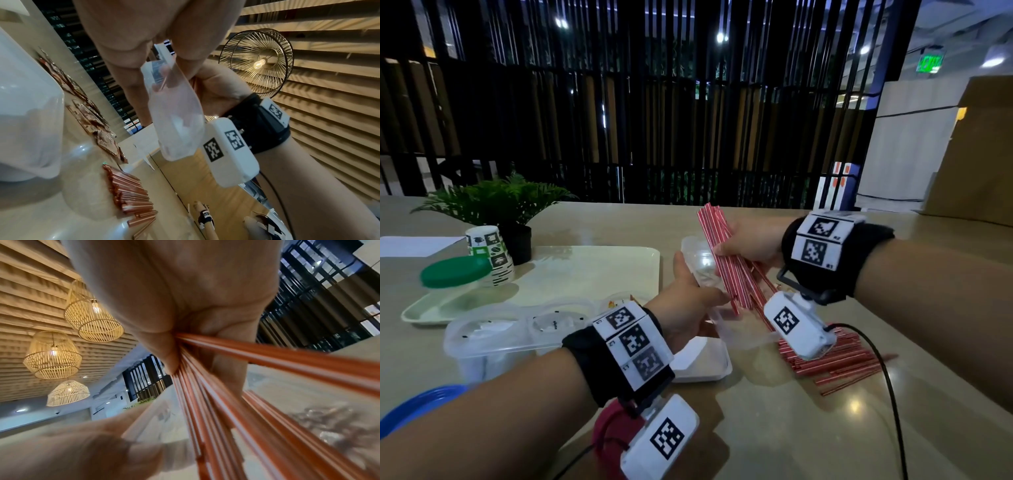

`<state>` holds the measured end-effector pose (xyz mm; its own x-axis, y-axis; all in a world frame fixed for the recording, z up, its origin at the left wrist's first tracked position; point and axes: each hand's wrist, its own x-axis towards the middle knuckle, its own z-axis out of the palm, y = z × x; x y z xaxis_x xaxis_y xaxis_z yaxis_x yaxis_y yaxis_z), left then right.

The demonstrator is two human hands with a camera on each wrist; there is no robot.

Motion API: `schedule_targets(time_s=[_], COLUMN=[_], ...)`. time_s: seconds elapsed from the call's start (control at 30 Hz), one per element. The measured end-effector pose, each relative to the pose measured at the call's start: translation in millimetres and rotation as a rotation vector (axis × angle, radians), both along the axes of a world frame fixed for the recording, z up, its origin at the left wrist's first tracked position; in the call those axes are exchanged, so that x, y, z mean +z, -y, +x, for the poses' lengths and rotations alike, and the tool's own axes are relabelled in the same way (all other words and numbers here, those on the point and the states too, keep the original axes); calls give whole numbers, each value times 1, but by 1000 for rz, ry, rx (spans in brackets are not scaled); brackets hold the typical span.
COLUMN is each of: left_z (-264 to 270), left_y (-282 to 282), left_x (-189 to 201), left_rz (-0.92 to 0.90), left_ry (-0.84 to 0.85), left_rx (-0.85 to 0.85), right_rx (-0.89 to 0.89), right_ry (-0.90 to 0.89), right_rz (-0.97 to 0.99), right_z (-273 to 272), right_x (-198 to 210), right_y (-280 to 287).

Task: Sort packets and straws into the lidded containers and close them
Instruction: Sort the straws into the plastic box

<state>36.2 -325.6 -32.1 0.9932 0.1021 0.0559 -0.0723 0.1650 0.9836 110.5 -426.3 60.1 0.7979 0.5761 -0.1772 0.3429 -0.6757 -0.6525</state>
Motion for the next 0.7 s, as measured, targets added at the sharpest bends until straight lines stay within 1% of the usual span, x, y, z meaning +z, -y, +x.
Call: schedule_targets(time_s=[0.2, 0.33, 0.47, 0.6, 0.7], left_z=[-3, -2, -2, -1, 0], left_y=[0, -3, -7, -10, -13], left_x=[0, 3, 4, 4, 3], left_rz=[22, 11, -28, -53, -52], left_ry=[3, -3, -17, -26, -28], left_rx=[39, 74, 86, 89, 88], right_rx=[16, 47, 37, 34, 26], right_ry=[41, 113, 106, 22, -5], right_rz=[-115, -184, -142, -78, -20], right_z=[9, 12, 14, 13, 11], right_x=[-13, -16, -12, -7, -5], right_y=[-1, 2, 5, 11, 15])
